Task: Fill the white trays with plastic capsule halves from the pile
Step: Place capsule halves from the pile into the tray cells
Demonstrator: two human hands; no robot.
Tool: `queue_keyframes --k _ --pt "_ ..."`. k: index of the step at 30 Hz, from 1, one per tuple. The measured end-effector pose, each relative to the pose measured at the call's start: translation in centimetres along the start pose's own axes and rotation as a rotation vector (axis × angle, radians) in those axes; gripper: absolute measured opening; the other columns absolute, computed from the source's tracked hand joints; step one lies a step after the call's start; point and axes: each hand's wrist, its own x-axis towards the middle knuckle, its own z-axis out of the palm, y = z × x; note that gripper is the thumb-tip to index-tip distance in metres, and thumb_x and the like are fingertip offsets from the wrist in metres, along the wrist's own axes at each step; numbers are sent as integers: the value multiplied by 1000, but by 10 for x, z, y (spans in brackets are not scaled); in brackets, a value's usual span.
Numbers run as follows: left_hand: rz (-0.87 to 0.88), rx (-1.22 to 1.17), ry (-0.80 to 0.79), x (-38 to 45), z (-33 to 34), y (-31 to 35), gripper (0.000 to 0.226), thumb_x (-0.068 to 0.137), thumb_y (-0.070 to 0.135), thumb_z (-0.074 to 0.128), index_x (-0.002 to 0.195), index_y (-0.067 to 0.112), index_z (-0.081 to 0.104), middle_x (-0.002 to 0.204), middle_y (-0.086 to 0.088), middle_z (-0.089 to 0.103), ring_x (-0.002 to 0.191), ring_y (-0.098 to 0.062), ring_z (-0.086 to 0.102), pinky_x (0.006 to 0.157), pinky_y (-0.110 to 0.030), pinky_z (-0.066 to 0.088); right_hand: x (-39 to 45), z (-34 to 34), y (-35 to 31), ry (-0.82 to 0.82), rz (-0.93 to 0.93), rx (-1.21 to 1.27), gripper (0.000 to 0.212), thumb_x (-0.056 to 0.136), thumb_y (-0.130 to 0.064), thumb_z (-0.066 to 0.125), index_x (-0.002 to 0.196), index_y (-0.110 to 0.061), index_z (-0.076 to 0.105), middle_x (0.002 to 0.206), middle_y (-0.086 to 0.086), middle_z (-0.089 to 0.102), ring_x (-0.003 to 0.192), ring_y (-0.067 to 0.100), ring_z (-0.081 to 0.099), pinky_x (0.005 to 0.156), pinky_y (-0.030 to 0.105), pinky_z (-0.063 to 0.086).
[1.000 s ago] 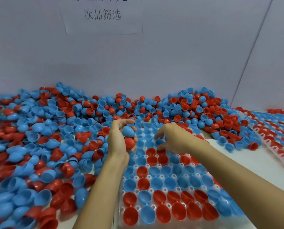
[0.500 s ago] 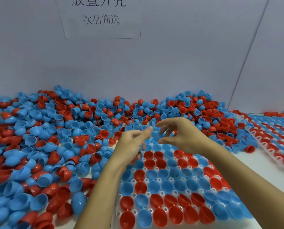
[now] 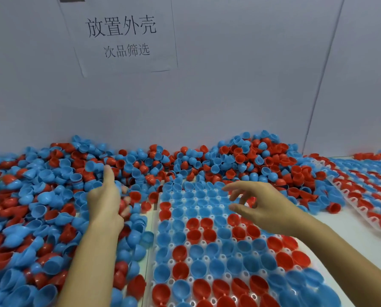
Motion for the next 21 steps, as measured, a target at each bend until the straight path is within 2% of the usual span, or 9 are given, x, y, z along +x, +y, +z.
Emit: queue_keyframes --k 3,6,8,11,14,17,19,21 --pt "65 311 -246 -16 4 -16 28 97 31 64 82 7 62 49 4 49 37 -11 37 38 -17 23 -4 -6 16 27 76 -17 28 93 -30 67 119 -39 62 97 -20 64 88 -9 59 69 14 51" --pt "113 648 -445 -23 12 -22 28 95 20 63 79 -4 65 51 -1 43 39 -15 34 40 -19 23 -8 -14 35 52 187 -69 17 95 -28 64 110 -35 65 91 -22 63 81 -5 62 61 9 48" --pt "177 848 -423 -18 15 -21 32 95 22 62 74 -2 61 56 -5 42 43 -17 33 41 -21 25 -13 -22 50 55 318 -126 14 97 -28 59 109 -33 65 94 -19 62 81 0 61 64 12 47" --pt "239 1130 -364 -11 14 -22 35 94 27 61 71 11 41 60 -3 40 52 -20 36 52 -28 29 -30 -35 73 -33 548 -175 19 101 -24 51 111 -19 67 93 -11 63 84 6 64 71 22 54" --pt "249 1292 -360 -10 13 -26 33 95 30 59 72 11 44 65 -2 46 58 -20 43 53 -29 32 -54 -40 79 -213 747 -79 27 105 -25 43 101 -15 68 87 -1 72 76 12 70 60 20 54" --pt "227 1376 -416 -10 15 -32 30 97 31 57 77 9 50 70 -3 51 61 -19 47 51 -28 33 -77 -38 72 -296 872 100 30 106 -32 42 97 -18 67 86 1 74 72 11 69 57 17 53" --pt "180 1360 -444 -11 18 -35 29 99 28 55 79 7 49 67 -3 51 57 -17 46 48 -26 33 -89 -34 67 -257 897 195 27 105 -35 44 97 -19 65 92 2 72 76 13 67 65 21 57" --pt "120 1286 -449 -12 18 -34 32 100 26 53 74 8 48 56 -3 47 44 -16 40 43 -20 29 -96 -29 65 -184 913 269 25 104 -35 45 96 -20 63 96 2 70 80 14 66 73 25 58"
